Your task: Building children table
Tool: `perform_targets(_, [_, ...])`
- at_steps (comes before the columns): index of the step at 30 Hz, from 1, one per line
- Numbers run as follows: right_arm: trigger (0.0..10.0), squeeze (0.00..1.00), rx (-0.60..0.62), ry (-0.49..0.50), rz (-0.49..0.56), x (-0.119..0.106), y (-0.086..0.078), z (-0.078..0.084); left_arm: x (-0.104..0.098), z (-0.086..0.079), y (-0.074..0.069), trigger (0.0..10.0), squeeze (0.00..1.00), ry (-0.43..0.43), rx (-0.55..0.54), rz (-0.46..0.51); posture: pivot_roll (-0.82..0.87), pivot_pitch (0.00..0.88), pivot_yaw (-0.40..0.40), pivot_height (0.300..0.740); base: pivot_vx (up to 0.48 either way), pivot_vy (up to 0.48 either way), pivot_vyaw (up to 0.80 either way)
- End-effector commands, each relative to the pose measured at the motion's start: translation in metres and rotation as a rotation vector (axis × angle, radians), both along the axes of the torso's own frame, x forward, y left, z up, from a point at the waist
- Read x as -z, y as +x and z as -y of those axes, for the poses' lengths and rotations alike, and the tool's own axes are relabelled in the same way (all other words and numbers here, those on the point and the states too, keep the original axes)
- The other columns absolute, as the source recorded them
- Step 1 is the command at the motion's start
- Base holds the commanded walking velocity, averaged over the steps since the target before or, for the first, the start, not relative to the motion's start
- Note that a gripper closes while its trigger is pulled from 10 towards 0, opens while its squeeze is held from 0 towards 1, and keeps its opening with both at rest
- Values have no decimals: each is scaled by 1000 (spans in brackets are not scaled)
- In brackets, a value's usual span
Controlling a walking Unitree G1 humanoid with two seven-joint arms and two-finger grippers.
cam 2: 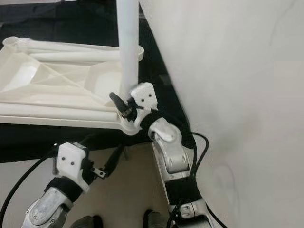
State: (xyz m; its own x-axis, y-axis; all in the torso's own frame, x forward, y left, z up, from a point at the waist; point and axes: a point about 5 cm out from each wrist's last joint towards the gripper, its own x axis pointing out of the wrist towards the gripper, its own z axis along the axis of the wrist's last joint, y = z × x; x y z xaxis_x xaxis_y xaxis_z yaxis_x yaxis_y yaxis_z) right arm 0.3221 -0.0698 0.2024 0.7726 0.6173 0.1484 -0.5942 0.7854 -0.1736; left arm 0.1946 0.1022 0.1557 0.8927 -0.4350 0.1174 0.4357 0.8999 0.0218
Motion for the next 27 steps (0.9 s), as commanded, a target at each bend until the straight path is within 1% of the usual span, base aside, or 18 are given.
perform_targets(1, [10000, 0, 65, -92, -151, 34, 1, 9, 5, 1, -2, 10000, 0, -4, -4, -26, 65, 242, -68, 740, 0, 0, 0])
perform_targets(2, [10000, 0, 20, -69, -137, 29, 2, 7, 6, 1, -2, 10000, 0, -4, -5, -27, 66, 241, -71, 740, 0, 0, 0])
perform_targets(3, [10000, 1000, -36, -50, -121, 23, 2, 4, 6, 1, -2, 10000, 0, -4, -5, -28, 67, 239, -71, 740, 0, 0, 0])
perform_targets(4, [10000, 1000, -36, -50, -121, 23, 2, 4, 6, 1, -2, 10000, 0, -4, -5, -28, 67, 239, -71, 740, 0, 0, 0])
perform_targets(6, [10000, 1000, -154, -8, -72, 8, 3, 2, 6, 2, -2, 10000, 0, -5, -3, -29, 66, 235, -70, 740, 0, 0, 0])
perform_targets(7, [10000, 1000, -182, 1, -54, 3, 5, 2, 6, 2, -2, 10000, 0, -5, -3, -30, 66, 235, -70, 740, 0, 0, 0])
perform_targets(9, [10000, 1000, -182, 1, -54, 3, 5, 2, 6, 2, -2, 10000, 0, -5, -3, -30, 66, 235, -70, 740, 0, 0, 0])
perform_targets(10, [10000, 1000, -266, -6, -31, -5, 7, 3, 7, 2, -1, 10000, 0, -5, 0, -30, 71, 231, -70, 740, 0, 0, 0])
perform_targets(11, [10000, 1000, -266, -6, -31, -5, 7, 3, 7, 2, -1, 10000, 0, -5, 0, -30, 71, 231, -70, 740, 0, 0, 0])
perform_targets(12, [10000, 1000, -356, -52, -14, -10, 9, 4, 7, 2, -1, 10000, 0, -5, 2, -30, 71, 231, -70, 740, 0, 0, 0])
perform_targets(14, [10000, 1000, -356, -52, -14, -10, 9, 4, 7, 2, -1, 10000, 0, -5, 2, -30, 71, 231, -70, 740, 0, 0, 0])
perform_targets(15, [10000, 0, -494, -129, -5, -13, 9, 5, 7, 3, -1, 10000, 0, -5, 1, -30, 79, 231, -73, 740, 0, 0, 0])
perform_targets(16, [10000, 0, -494, -129, -5, -13, 9, 5, 7, 3, -1, 10000, 0, -5, 1, -30, 79, 231, -73, 740, 0, 0, 0])
perform_targets(17, [10000, 0, -602, -189, -5, -16, 9, 7, 7, 3, -1, 10000, 0, -6, -1, -31, 81, 233, -75, 740, 0, 0, 0])
perform_targets(19, [10000, 0, -712, -253, -14, -20, 13, 10, 7, 2, -1, 10000, 0, -7, -6, -31, 81, 233, -75, 740, 0, 0, 0])
perform_targets(21, [10000, 0, -767, -239, -43, -26, 17, 11, 7, 2, -1, 10000, 0, -8, -9, -31, 88, 238, -75, 740, 0, 0, 0])
perform_targets(26, [10000, 0, -793, -255, -46, -30, 21, 13, 7, 2, -2, 10000, 0, -6, -10, -31, 95, 242, -73, 740, 0, 0, 0])
perform_targets(27, [10000, 0, -818, -263, -53, -32, 23, 15, 7, 1, -2, 10000, 0, -6, -11, -31, 95, 243, -72, 740, 0, 0, 0])
